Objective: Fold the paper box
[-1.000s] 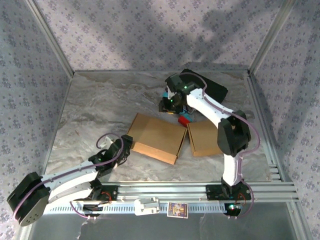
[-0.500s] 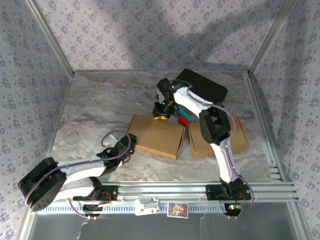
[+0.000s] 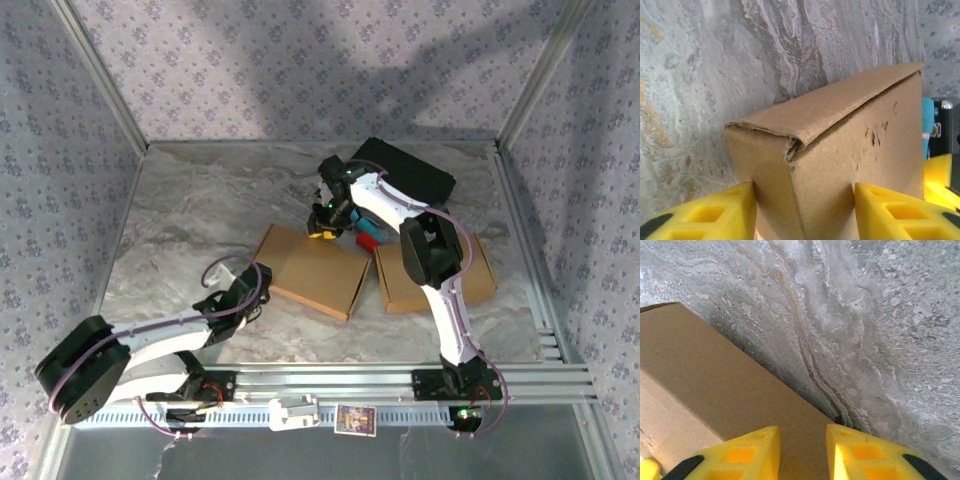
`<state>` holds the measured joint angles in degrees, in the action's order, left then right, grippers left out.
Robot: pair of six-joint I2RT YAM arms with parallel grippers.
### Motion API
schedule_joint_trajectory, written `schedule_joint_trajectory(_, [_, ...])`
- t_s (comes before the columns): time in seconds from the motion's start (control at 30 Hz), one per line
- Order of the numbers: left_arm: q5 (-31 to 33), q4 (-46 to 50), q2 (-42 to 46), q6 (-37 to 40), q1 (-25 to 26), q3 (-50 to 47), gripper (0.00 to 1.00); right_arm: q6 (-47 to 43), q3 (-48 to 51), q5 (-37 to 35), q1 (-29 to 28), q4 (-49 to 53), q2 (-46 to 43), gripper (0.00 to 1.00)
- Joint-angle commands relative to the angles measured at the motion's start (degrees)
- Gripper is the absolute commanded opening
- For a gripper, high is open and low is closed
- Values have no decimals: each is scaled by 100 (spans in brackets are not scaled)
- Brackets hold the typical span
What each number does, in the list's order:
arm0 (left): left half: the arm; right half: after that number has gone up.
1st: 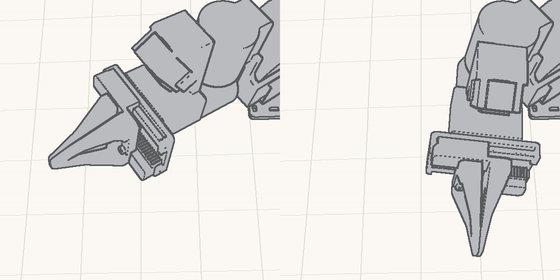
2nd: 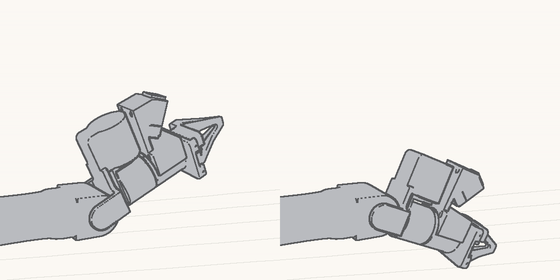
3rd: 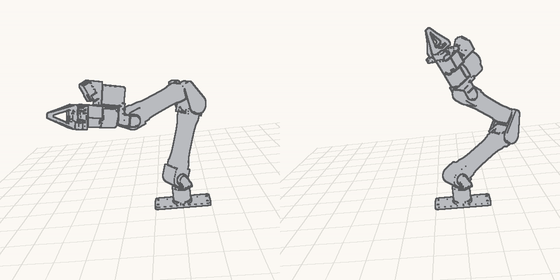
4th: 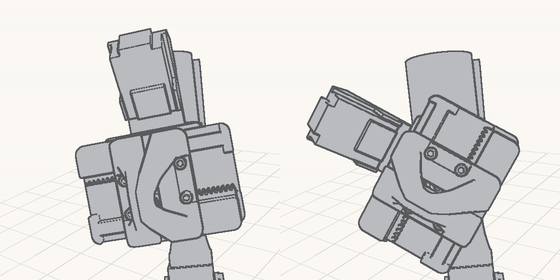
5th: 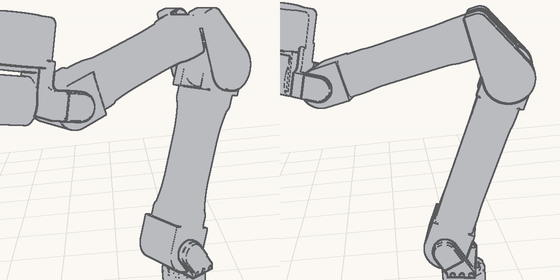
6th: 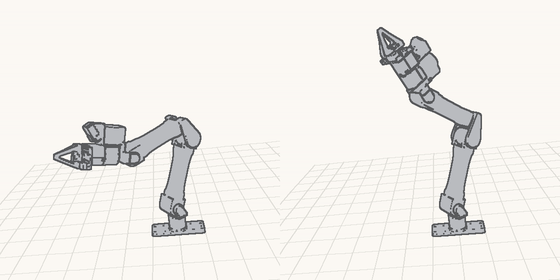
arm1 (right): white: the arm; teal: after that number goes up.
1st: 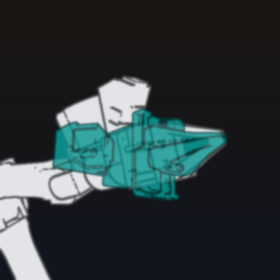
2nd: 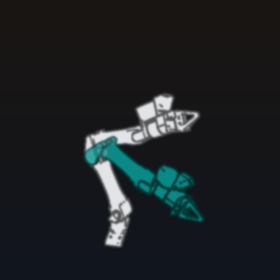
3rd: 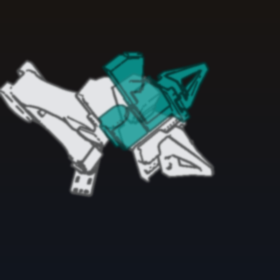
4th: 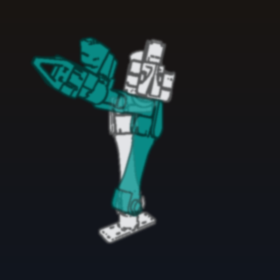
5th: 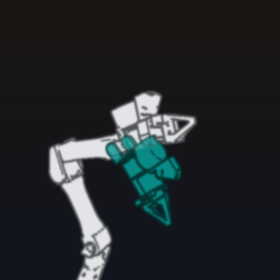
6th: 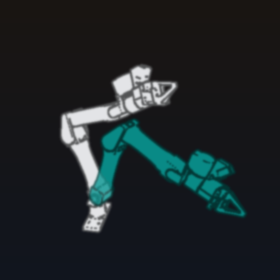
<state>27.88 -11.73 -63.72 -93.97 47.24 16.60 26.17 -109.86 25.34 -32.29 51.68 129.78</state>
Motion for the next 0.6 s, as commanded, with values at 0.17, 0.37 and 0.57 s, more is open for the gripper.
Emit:
schedule_joint_trajectory(0.17, [-428,1154,1004,-281,39,265,73,275,87,89,-45,-23,-157,40])
schedule_joint_trajectory(0.37, [-619,2585,1583,-455,17,442,78,326,123,-86,48,-80,-334,42])
schedule_joint_trajectory(0.57, [-701,3006,1860,-320,-82,503,78,342,182,-195,90,-187,-516,43])
